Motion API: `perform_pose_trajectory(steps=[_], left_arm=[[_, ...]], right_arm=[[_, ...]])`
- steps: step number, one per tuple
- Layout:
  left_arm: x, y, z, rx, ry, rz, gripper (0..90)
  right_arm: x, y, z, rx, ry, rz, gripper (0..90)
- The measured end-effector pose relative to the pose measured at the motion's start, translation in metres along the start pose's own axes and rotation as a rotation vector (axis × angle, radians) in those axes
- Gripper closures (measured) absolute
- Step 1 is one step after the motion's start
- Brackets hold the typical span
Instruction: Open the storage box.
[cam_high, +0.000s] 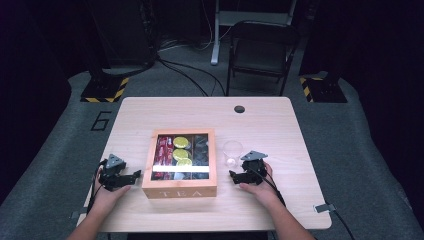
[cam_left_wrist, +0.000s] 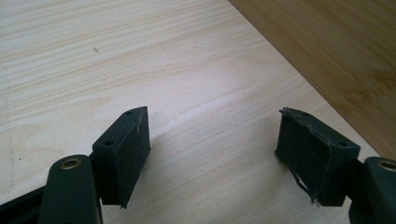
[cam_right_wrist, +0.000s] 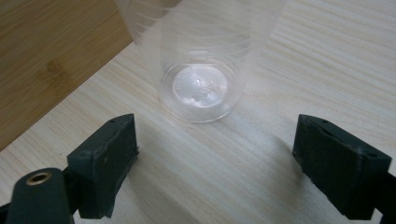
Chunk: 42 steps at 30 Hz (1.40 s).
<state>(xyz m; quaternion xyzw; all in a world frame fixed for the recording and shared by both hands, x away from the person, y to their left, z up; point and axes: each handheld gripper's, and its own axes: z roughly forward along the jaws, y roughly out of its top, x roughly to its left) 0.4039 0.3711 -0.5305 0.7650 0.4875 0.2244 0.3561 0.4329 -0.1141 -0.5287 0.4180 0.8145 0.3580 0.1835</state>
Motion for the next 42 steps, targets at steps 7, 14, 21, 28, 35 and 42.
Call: perform_pose_trajectory(steps=[7,14,21,28,35,42], left_arm=[[0.002,0.000,0.000,0.003,-0.009,0.003,25.8],[0.004,0.001,-0.003,0.009,0.001,-0.026,32.4],[0.010,0.003,-0.008,0.020,-0.002,-0.074,42.5],[0.011,0.007,-0.014,0.008,-0.021,-0.100,46.7],[0.006,0.012,-0.019,0.013,-0.030,-0.079,48.6],[-0.001,0.017,-0.026,0.017,-0.040,-0.049,49.5]], right_arm=[[-0.001,0.000,-0.001,0.003,0.003,-0.002,15.2],[0.003,0.000,-0.004,-0.006,0.010,-0.014,28.2],[0.004,0.002,-0.013,0.041,0.017,0.007,42.8],[0.006,0.008,-0.023,0.046,0.024,0.007,46.6],[0.005,0.010,-0.034,0.032,0.007,-0.002,56.0],[0.001,0.015,-0.046,0.017,0.040,-0.003,61.0]])
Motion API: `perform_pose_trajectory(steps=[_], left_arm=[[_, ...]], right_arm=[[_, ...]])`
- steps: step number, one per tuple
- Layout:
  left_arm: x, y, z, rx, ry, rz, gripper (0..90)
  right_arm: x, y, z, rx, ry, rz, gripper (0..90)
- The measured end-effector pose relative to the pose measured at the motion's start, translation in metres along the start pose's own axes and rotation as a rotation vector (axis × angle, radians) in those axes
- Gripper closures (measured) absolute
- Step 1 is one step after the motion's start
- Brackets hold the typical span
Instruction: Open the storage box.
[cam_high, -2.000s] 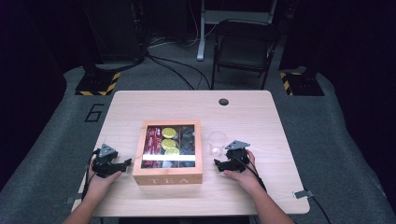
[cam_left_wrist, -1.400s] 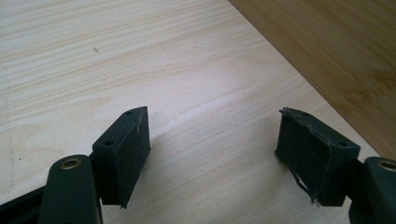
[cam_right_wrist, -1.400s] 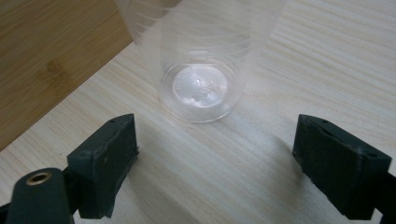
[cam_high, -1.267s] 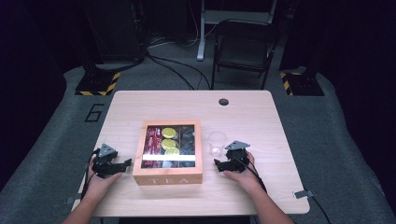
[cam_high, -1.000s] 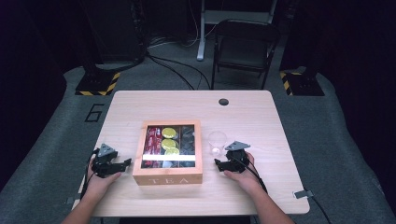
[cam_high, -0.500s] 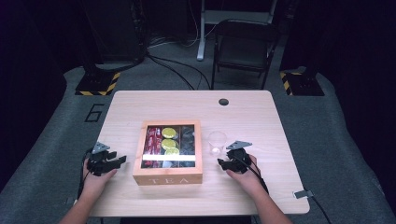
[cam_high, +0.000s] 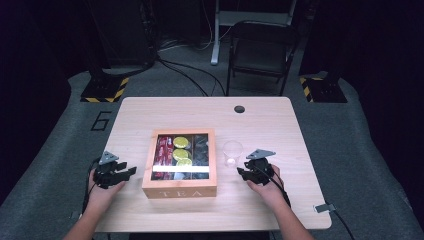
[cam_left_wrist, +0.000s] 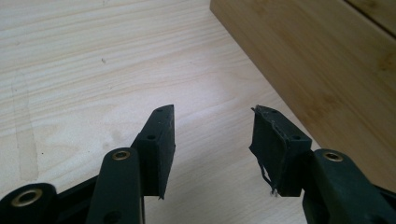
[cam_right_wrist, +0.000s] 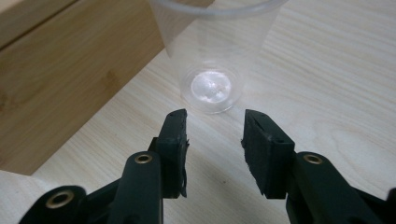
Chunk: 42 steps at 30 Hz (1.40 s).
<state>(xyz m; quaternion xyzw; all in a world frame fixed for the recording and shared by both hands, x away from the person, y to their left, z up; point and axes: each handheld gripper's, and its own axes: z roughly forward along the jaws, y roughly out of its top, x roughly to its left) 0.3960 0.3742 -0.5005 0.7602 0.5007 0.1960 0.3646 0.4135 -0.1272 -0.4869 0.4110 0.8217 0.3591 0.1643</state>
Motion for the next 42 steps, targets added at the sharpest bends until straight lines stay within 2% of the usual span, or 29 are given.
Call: perform_pose_trajectory(steps=[1,5,14,17,19,22,24,27,30,33,34,36,37,42], left_arm=[[-0.001,0.000,-0.001,-0.008,0.000,-0.001,49.8],[-0.005,0.003,-0.005,-0.010,-0.017,0.002,50.7],[-0.010,0.006,-0.011,-0.019,-0.051,0.013,52.3],[-0.012,0.007,-0.011,-0.035,-0.057,0.008,52.5],[-0.012,0.007,-0.013,-0.026,-0.066,0.008,52.5],[-0.013,0.006,-0.014,-0.029,-0.060,0.012,52.5],[-0.013,0.006,-0.014,-0.032,-0.055,0.012,52.5],[-0.013,0.005,-0.014,-0.037,-0.062,-0.002,52.4],[-0.011,0.004,-0.015,-0.031,-0.068,-0.003,52.5],[-0.011,0.004,-0.015,-0.037,-0.064,-0.008,52.4],[-0.010,0.003,-0.016,-0.036,-0.064,-0.009,52.5],[-0.010,0.003,-0.016,-0.031,-0.066,-0.010,52.4],[-0.010,0.002,-0.017,-0.032,-0.064,-0.013,52.5],[-0.009,0.002,-0.016,-0.027,-0.065,-0.010,52.4]], right_arm=[[0.001,0.000,-0.002,0.001,0.002,0.016,61.4],[0.000,0.005,-0.010,-0.013,0.025,0.027,63.1],[0.005,0.013,-0.022,-0.005,0.024,0.030,64.4],[0.011,0.017,-0.029,-0.027,0.028,0.015,63.8],[0.016,0.019,-0.032,-0.037,0.034,0.008,63.3],[0.026,0.022,-0.035,-0.039,0.054,0.000,63.3],[0.031,0.023,-0.036,-0.041,0.060,-0.023,63.3],[0.039,0.023,-0.038,-0.051,0.072,-0.037,63.3],[0.044,0.023,-0.039,-0.064,0.076,-0.053,63.8],[0.047,0.023,-0.040,-0.070,0.078,-0.047,64.6],[0.049,0.021,-0.041,-0.089,0.081,-0.056,66.4],[0.050,0.021,-0.042,-0.092,0.091,-0.044,66.5],[0.052,0.018,-0.042,-0.109,0.119,-0.049,67.3],[0.057,0.014,-0.044,-0.119,0.163,-0.061,69.8]])
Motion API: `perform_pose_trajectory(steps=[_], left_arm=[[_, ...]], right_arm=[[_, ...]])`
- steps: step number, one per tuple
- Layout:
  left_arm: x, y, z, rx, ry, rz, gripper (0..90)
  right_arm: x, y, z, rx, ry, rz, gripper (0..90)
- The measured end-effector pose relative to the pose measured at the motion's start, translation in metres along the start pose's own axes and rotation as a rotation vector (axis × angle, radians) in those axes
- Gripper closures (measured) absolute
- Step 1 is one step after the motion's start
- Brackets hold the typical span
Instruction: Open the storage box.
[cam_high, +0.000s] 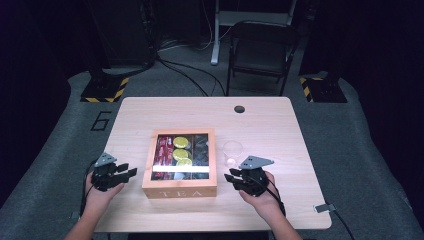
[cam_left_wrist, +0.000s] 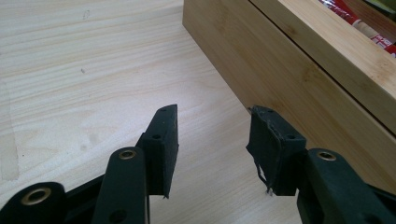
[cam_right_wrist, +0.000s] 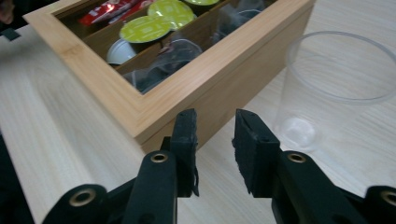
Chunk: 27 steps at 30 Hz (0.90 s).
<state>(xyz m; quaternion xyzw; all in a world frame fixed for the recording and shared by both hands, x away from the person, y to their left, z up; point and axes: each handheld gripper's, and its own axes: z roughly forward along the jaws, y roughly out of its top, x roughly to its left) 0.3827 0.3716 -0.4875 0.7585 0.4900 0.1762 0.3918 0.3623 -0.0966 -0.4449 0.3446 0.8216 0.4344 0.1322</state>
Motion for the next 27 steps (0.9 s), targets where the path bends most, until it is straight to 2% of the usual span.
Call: perform_pose_trajectory(steps=[2,3,5,13,14,22,26,27], left_arm=[[0.000,0.000,0.001,0.004,-0.001,-0.002,52.1],[0.000,-0.001,0.002,-0.005,0.007,-0.003,52.1],[0.001,-0.001,0.003,0.002,0.004,-0.005,52.1],[0.002,-0.002,0.005,0.006,0.007,-0.009,52.0],[0.003,-0.002,0.005,0.012,0.001,-0.009,52.1],[0.003,-0.002,0.007,0.008,0.001,-0.012,52.1],[0.003,-0.001,0.007,0.016,-0.003,-0.006,52.1],[0.003,0.000,0.007,0.017,-0.005,-0.007,52.0]], right_arm=[[0.004,-0.001,0.000,0.002,0.021,-0.022,71.5],[0.006,-0.001,0.000,-0.001,0.030,-0.017,72.0],[0.010,-0.001,0.001,0.009,0.042,-0.052,73.0],[0.015,-0.003,0.005,0.025,0.079,-0.086,74.5],[0.017,-0.003,0.005,0.032,0.078,-0.078,75.4],[0.022,-0.006,0.010,0.065,0.111,-0.131,80.7],[0.021,-0.008,0.011,0.082,0.124,-0.141,82.3],[0.022,-0.009,0.011,0.086,0.124,-0.130,84.0]])
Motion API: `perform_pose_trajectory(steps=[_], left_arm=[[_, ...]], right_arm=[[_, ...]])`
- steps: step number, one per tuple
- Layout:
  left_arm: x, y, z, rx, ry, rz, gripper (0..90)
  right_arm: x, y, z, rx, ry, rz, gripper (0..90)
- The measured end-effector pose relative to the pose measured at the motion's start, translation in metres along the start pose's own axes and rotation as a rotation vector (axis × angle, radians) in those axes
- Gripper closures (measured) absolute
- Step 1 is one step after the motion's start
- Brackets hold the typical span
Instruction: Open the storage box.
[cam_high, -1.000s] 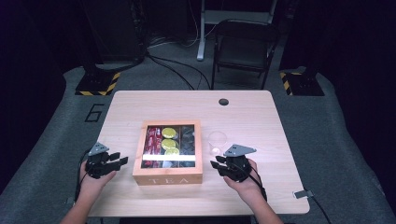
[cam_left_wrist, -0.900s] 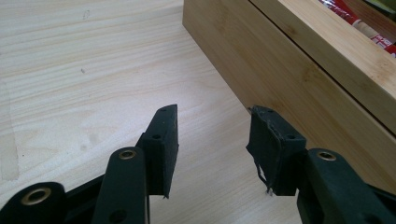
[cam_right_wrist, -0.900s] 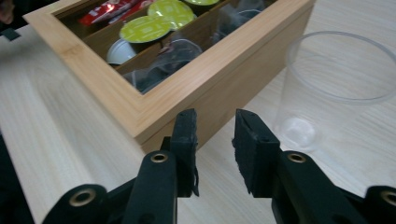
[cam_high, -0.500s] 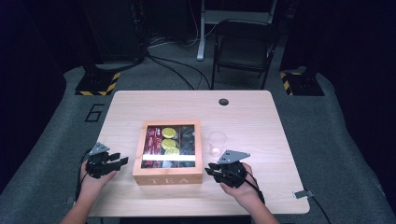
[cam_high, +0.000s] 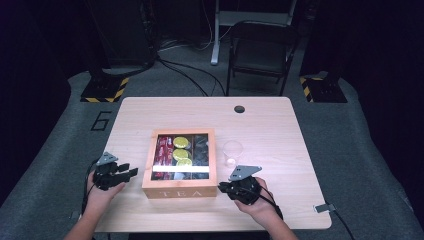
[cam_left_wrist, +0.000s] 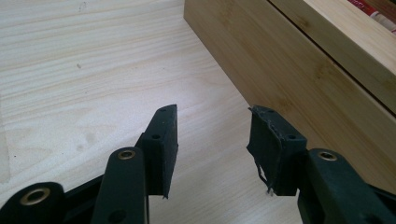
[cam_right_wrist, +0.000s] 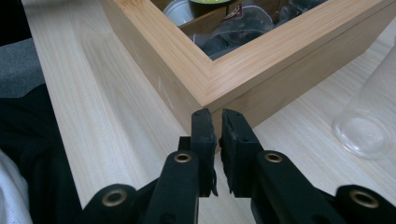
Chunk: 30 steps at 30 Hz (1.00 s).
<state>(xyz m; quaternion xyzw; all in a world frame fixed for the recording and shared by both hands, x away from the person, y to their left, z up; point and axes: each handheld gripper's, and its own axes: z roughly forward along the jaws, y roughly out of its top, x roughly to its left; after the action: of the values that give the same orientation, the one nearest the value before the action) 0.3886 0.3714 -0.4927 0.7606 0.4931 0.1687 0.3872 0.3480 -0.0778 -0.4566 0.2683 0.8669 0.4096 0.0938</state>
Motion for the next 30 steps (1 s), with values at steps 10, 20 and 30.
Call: perform_pose_trajectory(steps=[10,20,30], left_arm=[[0.001,0.000,0.000,-0.004,-0.005,-0.004,52.1],[0.002,0.000,0.000,-0.006,-0.008,-0.008,52.1],[0.001,0.000,0.000,-0.006,-0.010,-0.005,52.0]], right_arm=[[0.000,-0.002,0.004,0.027,0.011,-0.014,86.0],[0.001,-0.002,0.009,0.050,0.024,-0.040,89.0],[0.002,-0.002,0.010,0.033,0.022,-0.036,88.7]])
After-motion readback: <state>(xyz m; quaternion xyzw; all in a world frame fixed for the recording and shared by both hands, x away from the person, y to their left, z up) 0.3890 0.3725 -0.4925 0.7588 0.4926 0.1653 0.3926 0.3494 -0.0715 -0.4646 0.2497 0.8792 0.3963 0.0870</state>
